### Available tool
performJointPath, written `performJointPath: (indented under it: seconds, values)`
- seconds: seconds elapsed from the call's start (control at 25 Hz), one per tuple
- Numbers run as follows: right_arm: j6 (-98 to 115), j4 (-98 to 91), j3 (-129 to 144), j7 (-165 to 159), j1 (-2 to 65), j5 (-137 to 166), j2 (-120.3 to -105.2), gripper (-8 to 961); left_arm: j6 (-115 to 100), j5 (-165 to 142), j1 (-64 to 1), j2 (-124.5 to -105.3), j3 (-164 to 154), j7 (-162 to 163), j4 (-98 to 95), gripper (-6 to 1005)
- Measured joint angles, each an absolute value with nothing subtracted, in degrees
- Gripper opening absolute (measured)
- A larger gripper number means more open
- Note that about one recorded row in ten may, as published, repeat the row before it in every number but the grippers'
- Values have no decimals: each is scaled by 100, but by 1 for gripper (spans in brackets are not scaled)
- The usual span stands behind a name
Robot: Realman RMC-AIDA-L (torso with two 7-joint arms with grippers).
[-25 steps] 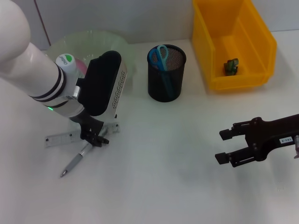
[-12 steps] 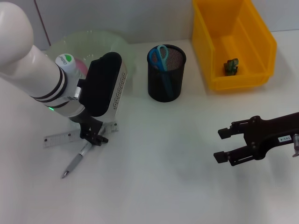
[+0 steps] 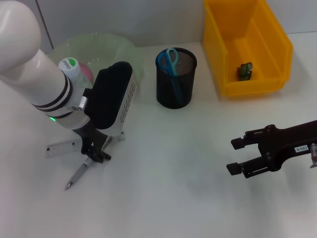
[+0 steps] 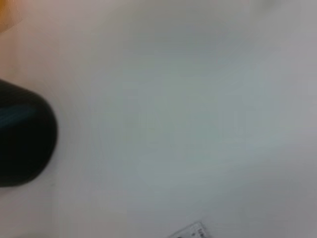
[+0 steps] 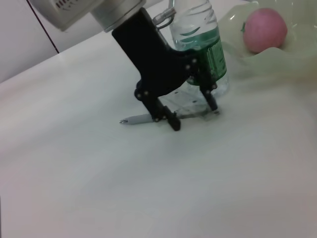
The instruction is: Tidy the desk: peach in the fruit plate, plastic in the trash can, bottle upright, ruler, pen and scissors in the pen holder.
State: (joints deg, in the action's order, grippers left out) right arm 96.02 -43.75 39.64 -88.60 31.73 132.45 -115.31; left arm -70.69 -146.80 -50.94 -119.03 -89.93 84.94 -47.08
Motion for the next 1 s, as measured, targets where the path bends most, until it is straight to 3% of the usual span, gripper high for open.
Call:
performJointPath:
  seconds: [1.0]
  values:
    - [9598,-4377,3964,-8881,3182,13254,-11531,818,-7110,-14657,-5013,-11910,-9079,8473,-5066,710]
